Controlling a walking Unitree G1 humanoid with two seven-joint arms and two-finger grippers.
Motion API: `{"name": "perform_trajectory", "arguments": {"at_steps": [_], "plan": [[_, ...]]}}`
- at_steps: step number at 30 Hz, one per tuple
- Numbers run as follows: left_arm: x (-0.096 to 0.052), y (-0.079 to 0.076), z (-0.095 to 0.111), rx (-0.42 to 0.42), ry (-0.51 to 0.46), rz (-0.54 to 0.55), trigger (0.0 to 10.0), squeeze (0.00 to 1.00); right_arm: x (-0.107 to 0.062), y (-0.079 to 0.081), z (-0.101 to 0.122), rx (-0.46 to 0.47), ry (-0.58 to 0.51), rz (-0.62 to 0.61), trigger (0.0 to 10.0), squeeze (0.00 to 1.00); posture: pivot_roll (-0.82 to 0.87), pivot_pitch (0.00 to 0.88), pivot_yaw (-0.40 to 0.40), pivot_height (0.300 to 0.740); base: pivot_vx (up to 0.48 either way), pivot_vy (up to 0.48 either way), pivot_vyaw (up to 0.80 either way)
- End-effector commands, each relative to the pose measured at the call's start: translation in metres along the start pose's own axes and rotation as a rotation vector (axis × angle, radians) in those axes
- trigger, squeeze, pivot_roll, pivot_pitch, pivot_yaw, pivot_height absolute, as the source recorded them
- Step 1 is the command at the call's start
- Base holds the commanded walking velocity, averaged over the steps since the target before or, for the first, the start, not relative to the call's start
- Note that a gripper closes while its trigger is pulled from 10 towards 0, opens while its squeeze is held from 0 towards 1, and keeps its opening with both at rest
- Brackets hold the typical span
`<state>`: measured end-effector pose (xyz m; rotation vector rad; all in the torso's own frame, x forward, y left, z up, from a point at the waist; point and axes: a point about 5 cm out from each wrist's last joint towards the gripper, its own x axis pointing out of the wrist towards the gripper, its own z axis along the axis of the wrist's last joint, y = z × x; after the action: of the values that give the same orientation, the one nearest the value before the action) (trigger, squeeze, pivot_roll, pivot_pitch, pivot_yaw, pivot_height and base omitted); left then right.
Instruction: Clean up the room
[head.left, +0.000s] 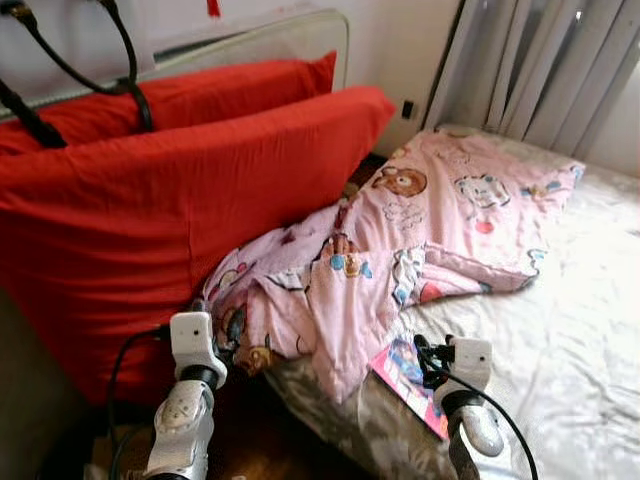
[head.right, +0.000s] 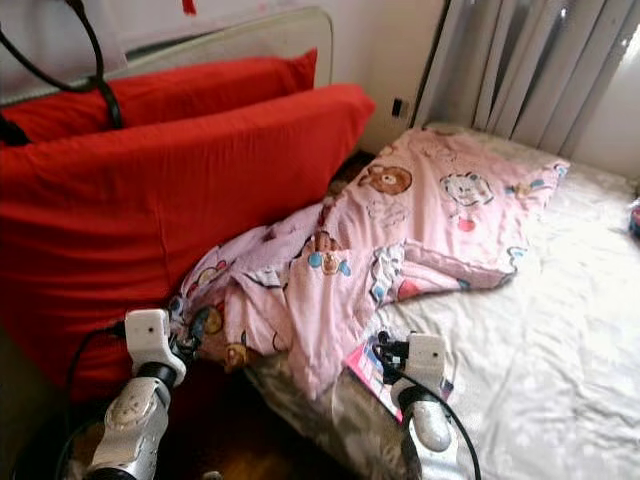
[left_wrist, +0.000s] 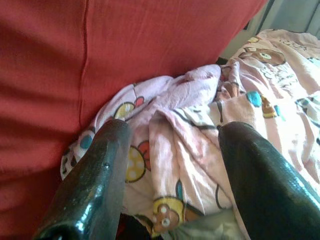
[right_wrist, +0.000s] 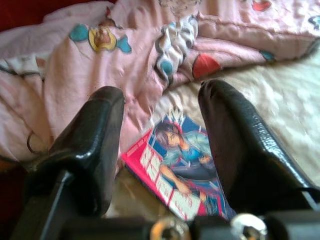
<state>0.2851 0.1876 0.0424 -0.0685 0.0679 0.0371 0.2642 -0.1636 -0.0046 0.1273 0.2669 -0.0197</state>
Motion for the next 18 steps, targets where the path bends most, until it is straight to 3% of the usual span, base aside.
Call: {"name": "perform_trajectory", "arguments": {"at_steps": [1,18], "plan": [[-0.0005,0.0000,0.0000,-0.003,0.007,-0.001,10.0,0.00,-0.0013,-0.0015,-0.0029,0.002,0.015,-0.009,10.0,0.00,-0.01,0.000,-0.054,0.648,0.000,0.000,0.00],[-0.0017,-0.0047,-0.0038,-0.006,0.039,-0.028,10.0,0.00,-0.0029,-0.0011,-0.0096,0.007,0.048,0.005,10.0,0.00,-0.01,0.000,-0.052,0.648,0.000,0.000,0.00]]}}
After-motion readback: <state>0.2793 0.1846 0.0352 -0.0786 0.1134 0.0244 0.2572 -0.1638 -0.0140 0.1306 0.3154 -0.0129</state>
